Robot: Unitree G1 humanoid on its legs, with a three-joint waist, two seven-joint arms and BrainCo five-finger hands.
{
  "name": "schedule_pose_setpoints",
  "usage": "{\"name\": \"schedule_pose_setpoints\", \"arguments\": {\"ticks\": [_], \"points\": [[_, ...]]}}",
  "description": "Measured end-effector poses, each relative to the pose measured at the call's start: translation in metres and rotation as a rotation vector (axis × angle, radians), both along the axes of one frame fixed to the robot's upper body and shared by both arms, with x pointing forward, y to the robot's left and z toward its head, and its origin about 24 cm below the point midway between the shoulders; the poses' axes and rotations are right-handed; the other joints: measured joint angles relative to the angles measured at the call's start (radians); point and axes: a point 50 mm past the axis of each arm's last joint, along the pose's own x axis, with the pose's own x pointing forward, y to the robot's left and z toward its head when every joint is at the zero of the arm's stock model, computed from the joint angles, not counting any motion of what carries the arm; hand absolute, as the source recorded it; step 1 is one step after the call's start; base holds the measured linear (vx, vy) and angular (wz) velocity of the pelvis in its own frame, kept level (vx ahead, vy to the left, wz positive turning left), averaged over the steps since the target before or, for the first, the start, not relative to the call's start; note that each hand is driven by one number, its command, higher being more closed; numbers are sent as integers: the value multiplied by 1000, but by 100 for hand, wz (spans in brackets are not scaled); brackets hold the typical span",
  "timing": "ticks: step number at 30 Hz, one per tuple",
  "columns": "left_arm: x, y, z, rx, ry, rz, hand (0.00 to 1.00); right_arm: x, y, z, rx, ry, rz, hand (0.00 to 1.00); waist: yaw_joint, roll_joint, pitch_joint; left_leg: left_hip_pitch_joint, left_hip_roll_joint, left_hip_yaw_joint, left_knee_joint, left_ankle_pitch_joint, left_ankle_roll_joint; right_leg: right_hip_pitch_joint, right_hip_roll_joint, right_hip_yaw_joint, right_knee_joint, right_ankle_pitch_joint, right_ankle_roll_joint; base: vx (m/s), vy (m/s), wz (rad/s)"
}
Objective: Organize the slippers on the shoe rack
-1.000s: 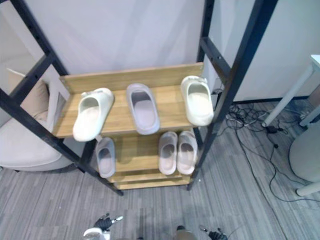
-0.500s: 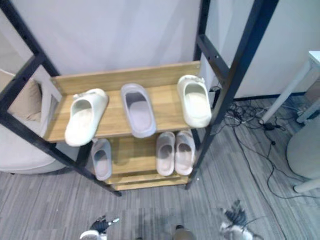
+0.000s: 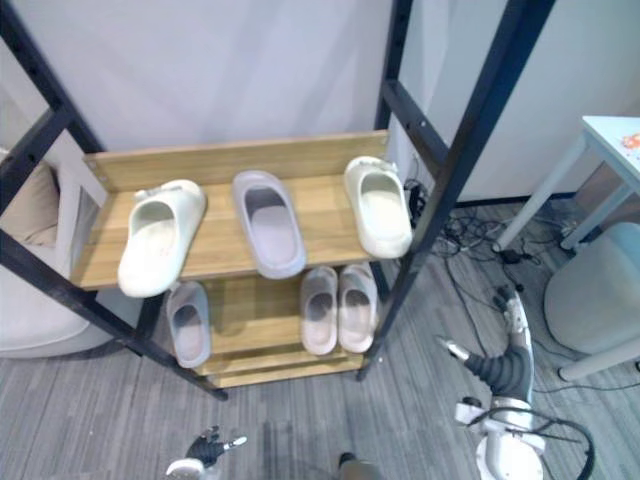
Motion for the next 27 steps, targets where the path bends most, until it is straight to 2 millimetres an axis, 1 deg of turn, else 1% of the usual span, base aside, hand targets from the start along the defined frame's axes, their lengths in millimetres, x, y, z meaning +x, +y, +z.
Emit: {"name": "schedule_pose_setpoints", "arguments": {"ticks": [4,6,9,13,16,21,23,27], "points": [[1,-1,0,2,-1,-15,0,6,7,2,-14,4,80,0,-1,1,1,-6,1,-14,20,0,1,27,-8,-13,-33,16,0,20,18,8],[1,-1,0,1,-2,-17,0,16,11,10,-24,-25,158,0,0,1,-2,-10,1,-15,24,-1,2,31,-10,-15,-45,24,2,1,8,2],[0,-1,0,0,-2,-18,0,26,15,20,-37,-73,223,0,0,1,-3,-25,1,-25,24,2,7,31,-12,-22,-69,42,4,-17,8,6],[0,-1,0,0,1,-17,0,32,18,25,-57,-88,267,0,0,1,-2,-22,1,-48,24,4,11,59,-14,-41,-97,55,5,-17,2,20],[-2,0,0,0,4,-15,0,42,26,36,-90,-130,334,0,3,-2,-8,-30,0,-66,24,7,15,65,-19,-56,-112,64,4,-19,6,12],[-2,0,0,0,3,-14,0,52,32,46,-104,-166,407,0,4,-2,-10,-42,-5,-84,24,15,23,66,-28,-75,-118,67,5,-13,4,12],[-2,0,0,0,3,-14,0,55,35,48,-113,-167,438,0,5,-2,-9,-41,-5,-92,23,17,24,76,-28,-82,-131,73,6,-1,3,13],[-1,1,0,5,1,-19,0,73,38,41,-119,-119,495,0,12,-10,-13,-42,-4,-101,15,21,20,100,-28,-98,-167,89,6,-9,4,9]]}}
